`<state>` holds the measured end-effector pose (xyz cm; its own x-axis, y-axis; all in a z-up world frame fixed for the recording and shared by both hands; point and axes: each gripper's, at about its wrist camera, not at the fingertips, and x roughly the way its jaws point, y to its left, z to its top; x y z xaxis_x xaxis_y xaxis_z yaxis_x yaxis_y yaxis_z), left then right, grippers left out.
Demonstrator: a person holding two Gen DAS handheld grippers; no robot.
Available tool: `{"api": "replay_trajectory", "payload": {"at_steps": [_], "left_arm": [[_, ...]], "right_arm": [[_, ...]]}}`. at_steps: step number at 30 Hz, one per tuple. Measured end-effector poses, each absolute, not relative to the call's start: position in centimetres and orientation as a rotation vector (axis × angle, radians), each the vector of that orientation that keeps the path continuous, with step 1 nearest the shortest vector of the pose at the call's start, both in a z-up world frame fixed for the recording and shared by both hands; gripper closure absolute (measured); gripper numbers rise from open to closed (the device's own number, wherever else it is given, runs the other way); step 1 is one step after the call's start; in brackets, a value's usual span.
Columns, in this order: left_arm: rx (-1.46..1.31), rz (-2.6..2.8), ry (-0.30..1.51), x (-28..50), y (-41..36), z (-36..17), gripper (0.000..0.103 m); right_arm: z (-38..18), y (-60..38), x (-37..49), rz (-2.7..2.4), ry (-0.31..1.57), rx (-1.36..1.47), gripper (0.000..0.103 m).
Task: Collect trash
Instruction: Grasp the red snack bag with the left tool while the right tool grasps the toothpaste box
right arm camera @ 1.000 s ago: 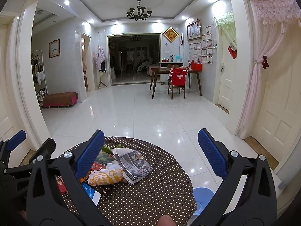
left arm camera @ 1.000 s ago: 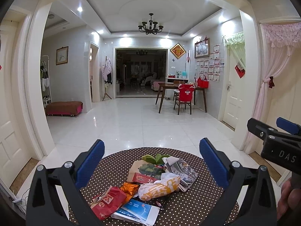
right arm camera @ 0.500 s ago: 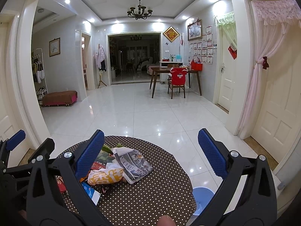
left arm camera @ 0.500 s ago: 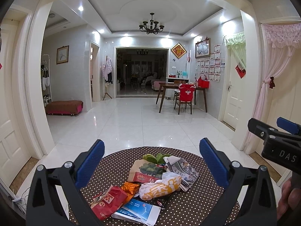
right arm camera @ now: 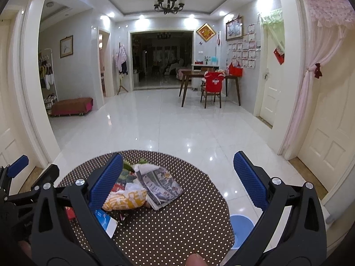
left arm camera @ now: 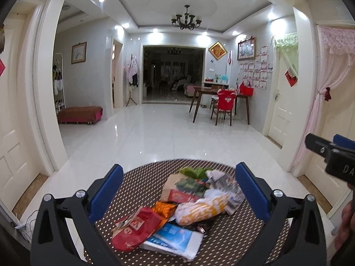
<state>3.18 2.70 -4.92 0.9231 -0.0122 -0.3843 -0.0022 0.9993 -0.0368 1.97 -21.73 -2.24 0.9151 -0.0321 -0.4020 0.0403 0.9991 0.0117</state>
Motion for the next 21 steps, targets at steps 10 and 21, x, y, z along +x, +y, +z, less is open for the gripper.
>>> {"api": "replay_trajectory", "payload": {"at_steps": [10, 21], "left_arm": [[-0.046, 0.028, 0.565, 5.4, 8.5, -12.3, 0.004], [0.067, -0.024, 0.719, 9.5, 9.3, -18.4, 0.004]], "right_arm": [[-8.0, -20.4, 6.0, 0.011, 0.603, 0.011, 0.005], [-12.4, -19.5, 7.8, 0.026, 0.738, -0.011, 0.005]]}}
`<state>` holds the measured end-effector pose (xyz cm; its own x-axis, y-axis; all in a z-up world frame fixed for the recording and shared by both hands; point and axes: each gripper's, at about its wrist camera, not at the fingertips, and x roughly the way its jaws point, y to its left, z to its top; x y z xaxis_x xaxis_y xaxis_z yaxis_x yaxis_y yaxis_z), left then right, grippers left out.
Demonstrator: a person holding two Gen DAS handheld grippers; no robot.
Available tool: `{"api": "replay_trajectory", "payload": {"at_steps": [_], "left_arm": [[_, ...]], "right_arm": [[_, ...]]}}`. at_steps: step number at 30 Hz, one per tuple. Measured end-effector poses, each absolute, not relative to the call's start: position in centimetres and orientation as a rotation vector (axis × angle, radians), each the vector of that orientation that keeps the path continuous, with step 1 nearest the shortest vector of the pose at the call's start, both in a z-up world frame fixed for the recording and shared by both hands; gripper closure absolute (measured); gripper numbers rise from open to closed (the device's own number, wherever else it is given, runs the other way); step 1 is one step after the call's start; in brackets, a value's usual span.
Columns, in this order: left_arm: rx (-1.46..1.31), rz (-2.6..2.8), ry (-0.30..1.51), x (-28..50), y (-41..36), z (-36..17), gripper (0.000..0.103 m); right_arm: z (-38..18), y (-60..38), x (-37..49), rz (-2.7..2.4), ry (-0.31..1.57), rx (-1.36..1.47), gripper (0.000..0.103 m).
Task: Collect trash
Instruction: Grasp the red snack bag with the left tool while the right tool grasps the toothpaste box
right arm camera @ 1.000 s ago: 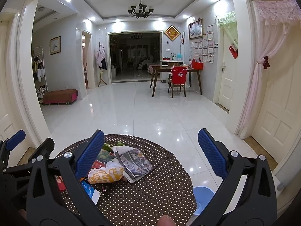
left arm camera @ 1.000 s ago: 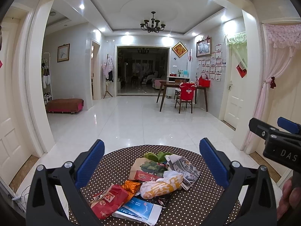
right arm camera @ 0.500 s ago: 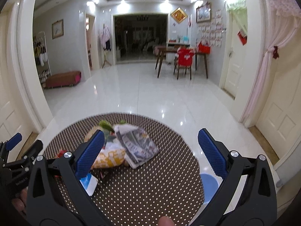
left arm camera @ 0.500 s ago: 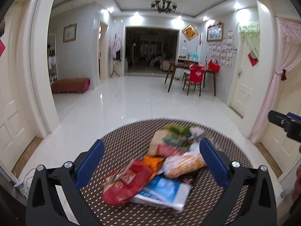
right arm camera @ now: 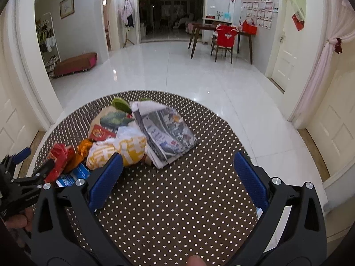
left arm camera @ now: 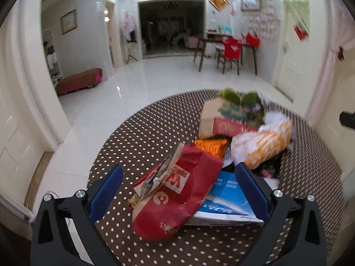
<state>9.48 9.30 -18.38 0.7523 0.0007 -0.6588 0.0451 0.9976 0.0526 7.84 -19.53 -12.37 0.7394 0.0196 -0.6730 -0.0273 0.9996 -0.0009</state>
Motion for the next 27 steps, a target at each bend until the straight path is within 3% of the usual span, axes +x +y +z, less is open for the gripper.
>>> {"api": "replay_trajectory", "payload": {"at_steps": [5, 7, 20, 21, 23, 25, 27], "left_arm": [[0.164, -0.081, 0.800, 11.3, 8.8, -20.5, 0.006], [0.171, -0.109, 0.822, 11.5, 8.9, -21.0, 0.026], [0.118, -0.091, 0.830, 10.2, 10.3, -21.4, 0.026], [0.115, -0.090, 0.830, 9.6, 10.8, -21.2, 0.026], [0.109, -0.080, 0.833, 9.4, 11.2, -21.1, 0.026], [0.103, -0.069, 0.833, 9.1, 11.5, -20.9, 0.027], [0.094, -0.062, 0.835, 9.1, 11.7, -20.8, 0.027]], "right_arm": [[-14.9, -18.1, 8.2, 0.127, 0.810, 0.001, 0.005], [-16.3, -16.9, 8.3, 0.216, 0.850, 0.008, 0.005], [-22.2, -8.7, 9.0, 0.622, 0.994, -0.055, 0.007], [-22.5, -8.5, 9.3, 0.626, 0.996, -0.057, 0.010], [-23.0, -8.0, 9.7, 0.656, 0.999, -0.048, 0.036], [-23.2, -8.0, 10.0, 0.683, 0.994, -0.024, 0.047], [-23.4, -8.1, 9.9, 0.701, 0.985, -0.018, 0.052]]}}
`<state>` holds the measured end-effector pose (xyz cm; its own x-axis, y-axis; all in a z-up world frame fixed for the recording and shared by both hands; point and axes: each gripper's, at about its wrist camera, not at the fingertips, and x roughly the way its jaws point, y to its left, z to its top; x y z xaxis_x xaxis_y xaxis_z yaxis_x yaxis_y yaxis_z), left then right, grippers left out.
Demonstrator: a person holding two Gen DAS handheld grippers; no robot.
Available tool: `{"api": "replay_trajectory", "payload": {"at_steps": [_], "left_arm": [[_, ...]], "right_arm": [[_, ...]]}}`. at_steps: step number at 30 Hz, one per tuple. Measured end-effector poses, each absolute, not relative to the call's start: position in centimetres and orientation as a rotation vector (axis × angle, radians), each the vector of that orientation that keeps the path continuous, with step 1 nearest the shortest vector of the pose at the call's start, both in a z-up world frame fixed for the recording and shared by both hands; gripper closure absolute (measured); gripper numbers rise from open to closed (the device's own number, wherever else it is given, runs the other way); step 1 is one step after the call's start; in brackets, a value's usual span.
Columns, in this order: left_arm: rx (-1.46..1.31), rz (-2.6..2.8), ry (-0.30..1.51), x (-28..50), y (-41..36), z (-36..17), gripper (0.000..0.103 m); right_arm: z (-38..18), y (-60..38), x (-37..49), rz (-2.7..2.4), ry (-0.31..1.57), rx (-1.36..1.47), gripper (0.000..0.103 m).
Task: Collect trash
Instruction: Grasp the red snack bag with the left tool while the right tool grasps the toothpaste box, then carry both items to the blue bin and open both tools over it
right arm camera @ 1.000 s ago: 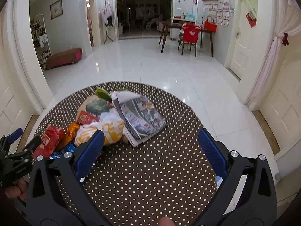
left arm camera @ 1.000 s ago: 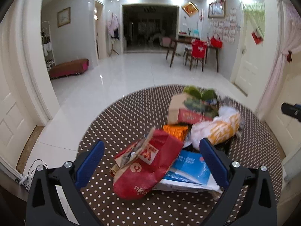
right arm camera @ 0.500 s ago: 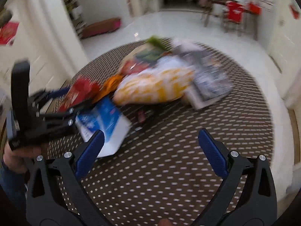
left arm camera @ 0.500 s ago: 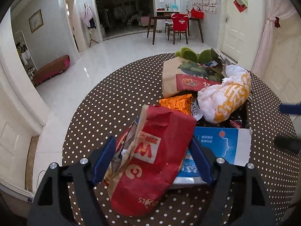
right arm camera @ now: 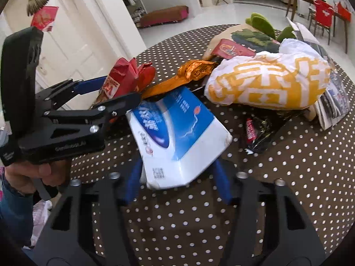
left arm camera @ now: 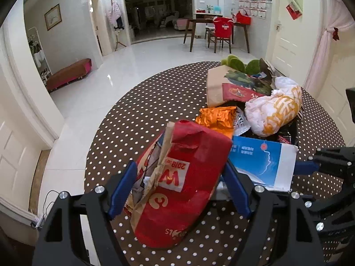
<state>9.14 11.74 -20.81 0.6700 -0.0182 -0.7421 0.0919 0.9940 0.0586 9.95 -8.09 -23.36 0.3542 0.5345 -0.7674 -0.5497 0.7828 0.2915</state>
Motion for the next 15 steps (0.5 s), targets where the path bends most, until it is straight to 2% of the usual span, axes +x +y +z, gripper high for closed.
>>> {"api": "replay_trajectory", "payload": {"at_steps": [4, 13, 14, 15], "left_arm": [[0.085, -0.051, 0.834, 8.8, 11.9, -20.5, 0.027], [0.036, -0.047, 0.795, 7.5, 11.7, -18.5, 0.028], [0.032, -0.048, 0.786, 7.4, 11.5, -18.1, 0.030], [0.027, -0.051, 0.775, 7.2, 11.3, -17.6, 0.041]], "right_arm": [[-23.1, -9.5, 9.0, 0.711, 0.972, -0.007, 0.056], [-21.9, -14.8, 6.0, 0.689, 0.949, 0.015, 0.057], [-21.6, -15.7, 5.7, 0.684, 0.942, 0.032, 0.057], [-21.2, -16.1, 5.2, 0.681, 0.936, 0.042, 0.057]]}}
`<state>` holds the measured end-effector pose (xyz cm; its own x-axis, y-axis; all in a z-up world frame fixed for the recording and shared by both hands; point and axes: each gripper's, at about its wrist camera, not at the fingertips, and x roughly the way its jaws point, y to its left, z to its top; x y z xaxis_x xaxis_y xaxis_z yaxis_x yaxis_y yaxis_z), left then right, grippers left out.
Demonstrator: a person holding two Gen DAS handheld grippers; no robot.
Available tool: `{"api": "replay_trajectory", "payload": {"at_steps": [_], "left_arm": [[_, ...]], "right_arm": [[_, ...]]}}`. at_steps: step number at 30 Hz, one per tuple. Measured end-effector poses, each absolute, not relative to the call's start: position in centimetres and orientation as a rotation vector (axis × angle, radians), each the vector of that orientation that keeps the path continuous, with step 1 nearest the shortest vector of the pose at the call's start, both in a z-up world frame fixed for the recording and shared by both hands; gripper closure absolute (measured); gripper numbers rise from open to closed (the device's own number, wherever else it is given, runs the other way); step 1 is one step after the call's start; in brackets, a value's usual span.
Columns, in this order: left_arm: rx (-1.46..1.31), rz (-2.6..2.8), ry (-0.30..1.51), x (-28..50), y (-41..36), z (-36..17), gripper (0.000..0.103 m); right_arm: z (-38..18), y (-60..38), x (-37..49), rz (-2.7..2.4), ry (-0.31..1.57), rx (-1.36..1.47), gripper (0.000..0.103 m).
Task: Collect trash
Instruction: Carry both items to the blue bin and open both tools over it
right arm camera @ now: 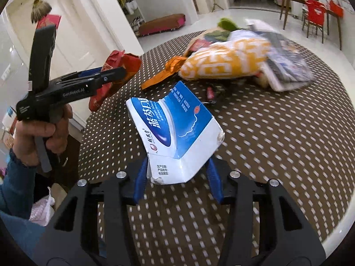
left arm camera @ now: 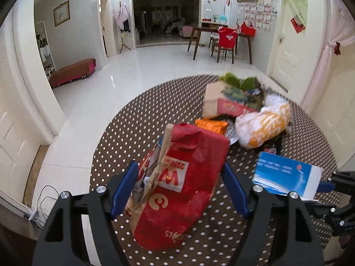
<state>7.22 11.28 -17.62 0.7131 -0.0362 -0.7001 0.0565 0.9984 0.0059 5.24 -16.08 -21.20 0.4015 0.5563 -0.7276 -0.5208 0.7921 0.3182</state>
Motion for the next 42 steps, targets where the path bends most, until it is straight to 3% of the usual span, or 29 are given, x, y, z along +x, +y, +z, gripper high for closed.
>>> {"api": "replay_trajectory", "payload": {"at_steps": [2, 17, 19, 20, 21, 22, 24, 28, 42], "left_arm": [[0.000, -0.068, 0.761, 7.2, 10.8, -16.5, 0.054], [0.039, -0.184, 0.772, 9.0, 4.8, -15.7, 0.057], [0.076, -0.169, 0.790, 9.2, 4.4, -16.3, 0.050], [0.095, -0.157, 0.805, 9.4, 4.2, -16.9, 0.042], [0.105, -0.144, 0.811, 9.6, 4.2, -17.4, 0.024], [0.109, -0.137, 0.819, 9.9, 4.2, -18.2, 0.023], [0.102, -0.156, 0.867, 10.3, 4.1, -19.7, 0.023], [0.144, -0.155, 0.884, 10.3, 3.2, -21.1, 0.038], [0.068, -0.318, 0.704, 8.1, -1.0, -12.5, 0.040]], "right_arm": [[-20.2, -18.0, 4.7, 0.667, 0.912, 0.082, 0.057], [-18.1, -28.4, 5.9, 0.482, 0.799, 0.267, 0.057], [-18.1, -29.1, 6.0, 0.467, 0.799, 0.276, 0.057], [-17.9, -29.3, 5.0, 0.465, 0.799, 0.277, 0.057], [-17.5, -29.6, 3.8, 0.464, 0.800, 0.279, 0.057], [-17.6, -29.5, 3.8, 0.465, 0.806, 0.281, 0.057], [-17.7, -29.8, 3.5, 0.467, 0.816, 0.282, 0.057], [-18.0, -29.4, 3.4, 0.469, 0.820, 0.281, 0.057], [-15.6, -35.2, 4.0, 0.312, 0.706, 0.344, 0.056]]}}
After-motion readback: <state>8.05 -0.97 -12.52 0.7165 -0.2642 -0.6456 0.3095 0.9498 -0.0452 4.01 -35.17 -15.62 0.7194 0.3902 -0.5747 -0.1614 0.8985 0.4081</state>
